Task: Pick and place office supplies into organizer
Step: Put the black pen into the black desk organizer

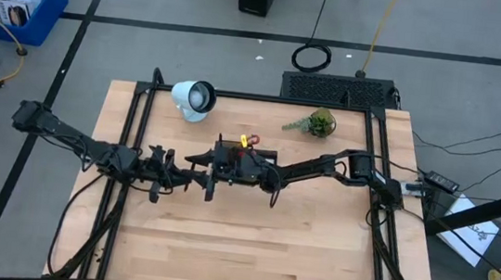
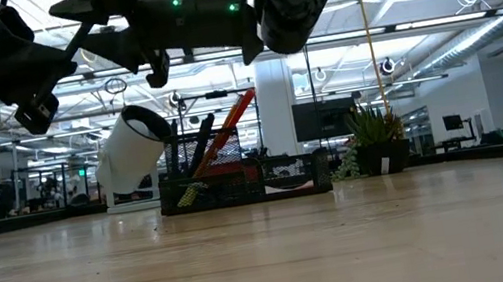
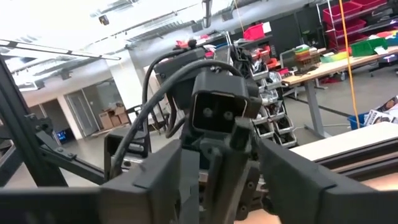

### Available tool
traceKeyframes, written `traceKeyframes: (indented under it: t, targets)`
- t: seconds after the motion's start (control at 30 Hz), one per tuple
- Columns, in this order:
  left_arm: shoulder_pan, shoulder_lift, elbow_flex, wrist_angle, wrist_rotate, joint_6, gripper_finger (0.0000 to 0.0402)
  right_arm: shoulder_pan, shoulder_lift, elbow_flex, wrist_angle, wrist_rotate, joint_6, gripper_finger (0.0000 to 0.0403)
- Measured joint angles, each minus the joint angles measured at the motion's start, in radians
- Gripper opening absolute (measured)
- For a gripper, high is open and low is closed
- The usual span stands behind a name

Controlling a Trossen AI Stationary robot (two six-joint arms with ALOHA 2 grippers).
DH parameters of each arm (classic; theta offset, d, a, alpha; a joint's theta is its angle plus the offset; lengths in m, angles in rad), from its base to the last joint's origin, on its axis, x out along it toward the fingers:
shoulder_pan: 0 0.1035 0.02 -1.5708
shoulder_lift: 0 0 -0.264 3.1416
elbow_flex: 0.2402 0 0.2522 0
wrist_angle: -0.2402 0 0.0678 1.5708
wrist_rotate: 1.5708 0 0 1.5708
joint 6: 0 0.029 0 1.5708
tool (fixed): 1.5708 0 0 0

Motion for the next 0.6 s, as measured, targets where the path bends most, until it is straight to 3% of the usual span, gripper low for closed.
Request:
traceKeyframes:
  t: [0.33,0.6]
  targets:
    - [0.000,0.004,0.000,-0.004,-0.001,0.004,0.0041,0.004,0.000,0.000,0.001,-0.008,-0.055,0.0035]
    - [0.000,0.004,0.000,-0.006,-0.001,-0.006,0.0073,0.009,0.000,-0.001,0.001,0.005,-0.104,0.0037]
